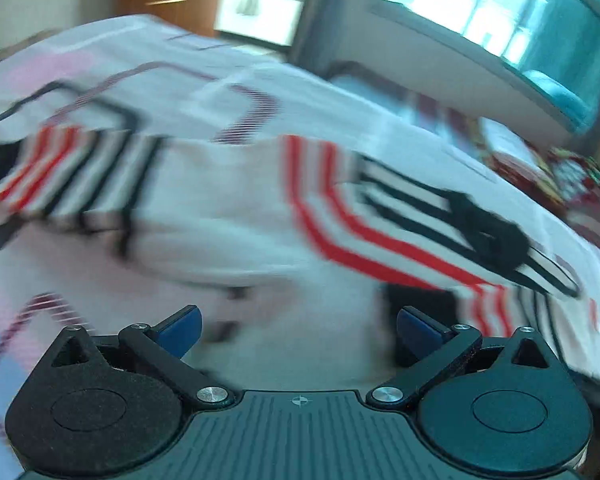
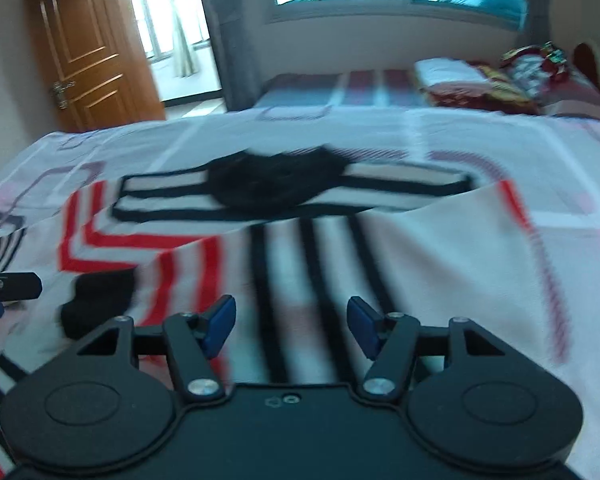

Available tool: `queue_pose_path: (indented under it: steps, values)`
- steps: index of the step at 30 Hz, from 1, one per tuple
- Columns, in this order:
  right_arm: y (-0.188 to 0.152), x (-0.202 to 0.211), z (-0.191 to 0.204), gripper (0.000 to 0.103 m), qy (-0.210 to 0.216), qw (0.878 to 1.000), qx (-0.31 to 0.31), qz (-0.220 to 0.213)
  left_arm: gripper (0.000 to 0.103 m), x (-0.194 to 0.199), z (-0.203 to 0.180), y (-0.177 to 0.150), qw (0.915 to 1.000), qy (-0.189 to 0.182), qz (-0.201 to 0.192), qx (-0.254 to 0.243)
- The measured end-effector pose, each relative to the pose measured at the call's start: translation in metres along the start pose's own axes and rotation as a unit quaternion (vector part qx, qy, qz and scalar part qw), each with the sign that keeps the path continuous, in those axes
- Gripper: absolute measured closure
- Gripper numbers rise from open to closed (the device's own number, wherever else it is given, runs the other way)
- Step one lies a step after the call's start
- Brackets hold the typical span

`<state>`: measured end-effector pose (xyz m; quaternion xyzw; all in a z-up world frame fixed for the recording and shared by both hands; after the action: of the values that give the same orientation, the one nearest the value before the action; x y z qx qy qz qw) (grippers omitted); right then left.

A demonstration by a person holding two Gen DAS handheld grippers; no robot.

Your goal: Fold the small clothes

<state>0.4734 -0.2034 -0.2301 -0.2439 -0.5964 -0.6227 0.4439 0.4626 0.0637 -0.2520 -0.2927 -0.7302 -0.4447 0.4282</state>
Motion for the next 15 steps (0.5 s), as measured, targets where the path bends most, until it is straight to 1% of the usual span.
queue_pose_path:
  steps: [1, 2, 3, 5, 6, 9, 10, 11, 12, 13, 14, 15]
  values:
    - [-0.003, -0.008, 0.012, 0.039, -0.004, 1.0, 0.012, 0.013, 0.0, 0.004, 0.017, 0.0, 0.9999, 0.004, 0.001, 0.016]
    - [-0.004, -0.016, 0.02, 0.037, -0.018, 0.999, 0.027, 0.028, 0.0, 0.006, 0.033, 0.0, 0.9996, 0.006, 0.002, 0.029]
    - [-0.003, -0.014, 0.025, 0.041, -0.03, 0.999, 0.035, 0.022, 0.0, 0.009, 0.05, 0.001, 0.999, 0.008, 0.004, 0.043]
    - [0.002, -0.005, 0.04, 0.042, 0.019, 1.0, 0.019, 0.01, 0.0, 0.014, 0.088, 0.006, 0.9967, 0.01, 0.001, 0.081]
    - [0.004, -0.001, 0.046, 0.042, 0.032, 0.999, 0.009, 0.006, 0.0, 0.016, 0.107, 0.008, 0.9948, 0.005, 0.0, 0.102]
    - [0.007, 0.004, 0.071, 0.04, 0.042, 0.999, 0.022, 0.003, 0.002, 0.014, 0.159, 0.015, 0.9868, -0.011, -0.002, 0.161]
    - [0.006, 0.004, 0.081, 0.039, 0.042, 0.999, 0.029, 0.005, 0.007, 0.012, 0.172, 0.017, 0.9843, -0.016, -0.003, 0.176]
    - [0.004, 0.004, 0.089, 0.039, 0.038, 0.999, 0.037, 0.006, 0.025, 0.008, 0.187, 0.02, 0.9815, -0.023, -0.003, 0.19]
    - [0.003, 0.003, 0.097, 0.038, 0.034, 0.998, 0.044, 0.006, 0.04, 0.001, 0.199, 0.023, 0.9782, -0.035, 0.005, 0.204]
    - [0.003, 0.001, 0.104, 0.038, 0.032, 0.998, 0.047, 0.007, 0.047, -0.007, 0.21, 0.025, 0.974, -0.046, 0.012, 0.221]
    - [0.002, 0.0, 0.111, 0.038, 0.032, 0.998, 0.046, 0.008, 0.055, -0.012, 0.222, 0.028, 0.9693, -0.057, 0.014, 0.239]
    - [0.003, -0.004, 0.115, 0.038, 0.032, 0.999, 0.043, 0.009, 0.057, -0.016, 0.228, 0.032, 0.9663, -0.068, 0.01, 0.248]
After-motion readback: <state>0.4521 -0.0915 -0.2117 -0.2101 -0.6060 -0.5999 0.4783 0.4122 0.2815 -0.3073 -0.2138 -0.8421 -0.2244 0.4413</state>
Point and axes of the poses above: each gripper's, at about its wrist camera, not at the fingertips, and x roughly against the way its jaws point, z to its left, y to its top, the point moved 10 cm from there along -x, roughly the way its jaws point, and after that the axes turned 15 degrees about z, right-handed, at the moved point
